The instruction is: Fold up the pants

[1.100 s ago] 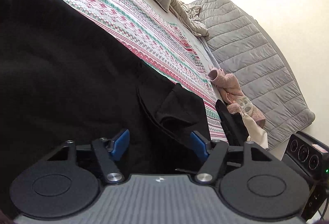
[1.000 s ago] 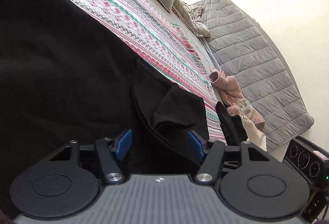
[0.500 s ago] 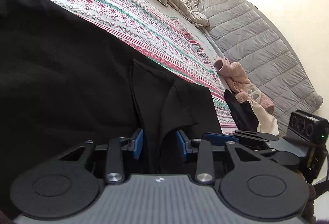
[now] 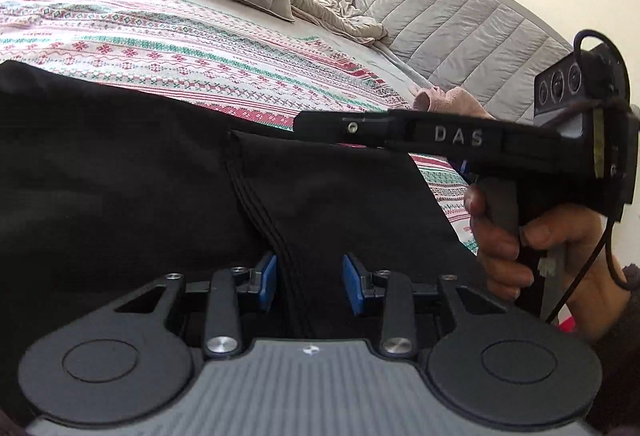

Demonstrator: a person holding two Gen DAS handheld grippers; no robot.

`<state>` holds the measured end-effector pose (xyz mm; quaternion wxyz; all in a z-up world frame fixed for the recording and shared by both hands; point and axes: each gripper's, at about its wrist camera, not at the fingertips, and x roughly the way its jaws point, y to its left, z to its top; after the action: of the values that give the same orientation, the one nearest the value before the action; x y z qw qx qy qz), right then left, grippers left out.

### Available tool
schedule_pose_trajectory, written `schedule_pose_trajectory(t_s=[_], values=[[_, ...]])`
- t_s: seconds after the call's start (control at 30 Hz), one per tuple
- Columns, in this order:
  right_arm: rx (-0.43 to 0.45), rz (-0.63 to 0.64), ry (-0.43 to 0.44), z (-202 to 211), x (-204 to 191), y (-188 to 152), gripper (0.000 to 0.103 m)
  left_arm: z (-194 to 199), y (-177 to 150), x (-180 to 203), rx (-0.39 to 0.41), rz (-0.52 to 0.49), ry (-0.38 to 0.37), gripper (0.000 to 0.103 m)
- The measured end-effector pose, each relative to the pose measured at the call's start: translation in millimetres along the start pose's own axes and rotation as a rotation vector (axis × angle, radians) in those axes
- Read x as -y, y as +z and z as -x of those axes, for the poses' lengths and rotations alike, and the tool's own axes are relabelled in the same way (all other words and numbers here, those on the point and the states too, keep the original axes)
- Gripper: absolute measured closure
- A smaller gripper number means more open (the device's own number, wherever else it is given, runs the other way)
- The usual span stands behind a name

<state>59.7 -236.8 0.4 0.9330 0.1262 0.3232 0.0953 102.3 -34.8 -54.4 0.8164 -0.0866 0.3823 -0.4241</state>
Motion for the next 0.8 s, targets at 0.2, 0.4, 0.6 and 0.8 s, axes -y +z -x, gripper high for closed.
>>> schedule_pose_trajectory(t_s=[0.2,0.4,0.6,0.8], values=[[0.028,-0.062,-0.034,19,13,2,0.056,-7,2,6,0.034,-0.041,0.053,0.054],[-0.003,-0.089,-0.107,35,24,-13,0.037,-4,9,17,0.043,-0.073,0.186,0.08],[-0.073,-0.007,-0.139,39,12,-33,0.022,28,22,3,0.019,-0.041,0.252,0.081],[-0.158,0.139,-0.095,21,-28,-52,0.016,81,21,-38,0.031,0.029,0.356,0.081]])
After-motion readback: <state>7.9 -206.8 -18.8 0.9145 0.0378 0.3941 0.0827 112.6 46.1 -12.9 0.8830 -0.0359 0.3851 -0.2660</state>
